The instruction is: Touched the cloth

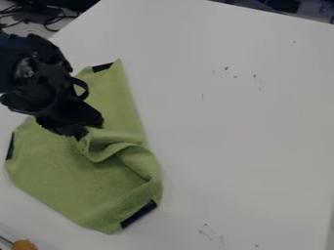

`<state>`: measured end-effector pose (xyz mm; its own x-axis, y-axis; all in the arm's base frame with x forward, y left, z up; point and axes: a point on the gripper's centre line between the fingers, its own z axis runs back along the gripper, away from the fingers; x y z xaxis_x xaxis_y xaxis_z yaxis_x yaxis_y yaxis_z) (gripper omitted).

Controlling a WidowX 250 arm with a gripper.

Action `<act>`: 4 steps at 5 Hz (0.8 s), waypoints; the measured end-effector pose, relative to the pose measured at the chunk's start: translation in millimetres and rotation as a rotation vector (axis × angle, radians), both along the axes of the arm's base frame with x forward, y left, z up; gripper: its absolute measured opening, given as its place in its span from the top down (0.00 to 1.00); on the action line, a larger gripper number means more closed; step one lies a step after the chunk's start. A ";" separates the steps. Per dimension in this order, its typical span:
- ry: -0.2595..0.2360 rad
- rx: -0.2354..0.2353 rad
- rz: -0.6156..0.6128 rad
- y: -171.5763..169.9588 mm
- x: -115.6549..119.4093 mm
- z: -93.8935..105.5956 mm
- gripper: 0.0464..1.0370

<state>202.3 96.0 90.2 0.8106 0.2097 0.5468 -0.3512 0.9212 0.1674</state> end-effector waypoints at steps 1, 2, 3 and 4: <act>0.034 -0.030 -0.018 1.6 8.4 -2.5 0.82; 0.067 -0.056 -0.033 4.8 21.2 -2.2 0.56; 0.087 -0.098 -0.056 11.9 43.7 -3.3 0.25; 0.156 -0.128 -0.112 17.7 55.8 -8.5 0.04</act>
